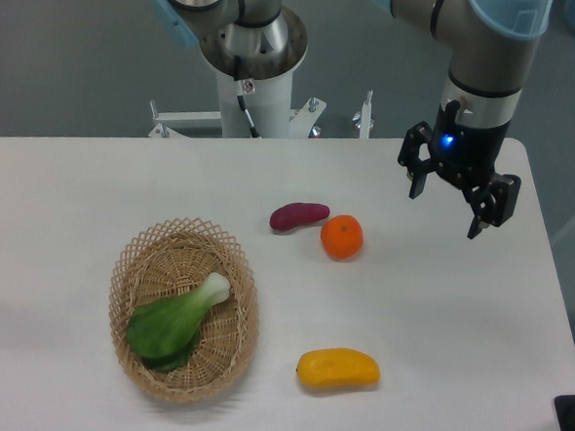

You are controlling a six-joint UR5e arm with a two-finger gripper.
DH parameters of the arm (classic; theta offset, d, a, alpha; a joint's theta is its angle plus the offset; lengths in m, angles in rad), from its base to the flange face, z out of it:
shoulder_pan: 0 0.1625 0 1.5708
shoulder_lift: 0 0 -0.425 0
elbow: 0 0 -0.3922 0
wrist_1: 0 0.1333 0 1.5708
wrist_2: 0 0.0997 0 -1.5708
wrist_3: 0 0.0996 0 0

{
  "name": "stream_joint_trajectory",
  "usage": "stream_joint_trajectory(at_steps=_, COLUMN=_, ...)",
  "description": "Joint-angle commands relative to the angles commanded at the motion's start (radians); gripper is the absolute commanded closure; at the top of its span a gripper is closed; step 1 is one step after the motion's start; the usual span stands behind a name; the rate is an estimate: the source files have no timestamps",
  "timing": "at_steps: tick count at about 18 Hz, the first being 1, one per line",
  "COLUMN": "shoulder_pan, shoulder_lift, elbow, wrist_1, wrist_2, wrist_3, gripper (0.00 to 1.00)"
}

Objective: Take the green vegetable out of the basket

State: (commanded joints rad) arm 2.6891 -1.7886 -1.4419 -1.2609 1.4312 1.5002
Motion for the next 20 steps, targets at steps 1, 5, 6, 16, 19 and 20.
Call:
stream_joint_trajectory(at_steps=1, shoulder_pan=-0.005, shoulder_lift=0.002, elbow=-0.005, wrist_1=0.002, wrist_2=0.000, wrist_3=0.000, gripper=0.00)
stream_joint_trajectory(at_steps=5, shoulder_pan=-0.005, shoulder_lift=0.003, elbow=-0.017, wrist_1=0.002, wrist_2=-0.002, wrist_3=-0.002, gripper=0.00)
stream_joint_trajectory(at_steps=6, shoulder_pan=-0.006, shoulder_lift=0.005, elbow=-0.017, wrist_1=0.002, wrist_2=-0.002, wrist_3=-0.005, gripper=0.00)
stream_joint_trajectory(at_steps=16, shoulder_pan=-0.125, shoulder_lift=0.058, elbow=-0.187, wrist_1=0.196, wrist_2=-0.063, wrist_3=-0.280, gripper=0.00)
stream_joint_trajectory(at_steps=19, shoulder_pan=-0.182, shoulder_lift=0.054, elbow=-0.265, wrist_1=0.299, wrist_2=-0.058, wrist_3=-0.408, gripper=0.00)
stream_joint_trajectory(at_steps=20, shoulder_pan=-0.214, shoulder_lift=0.051, elbow=-0.281, wrist_1=0.307, wrist_2=-0.058, wrist_3=-0.434, gripper=0.00)
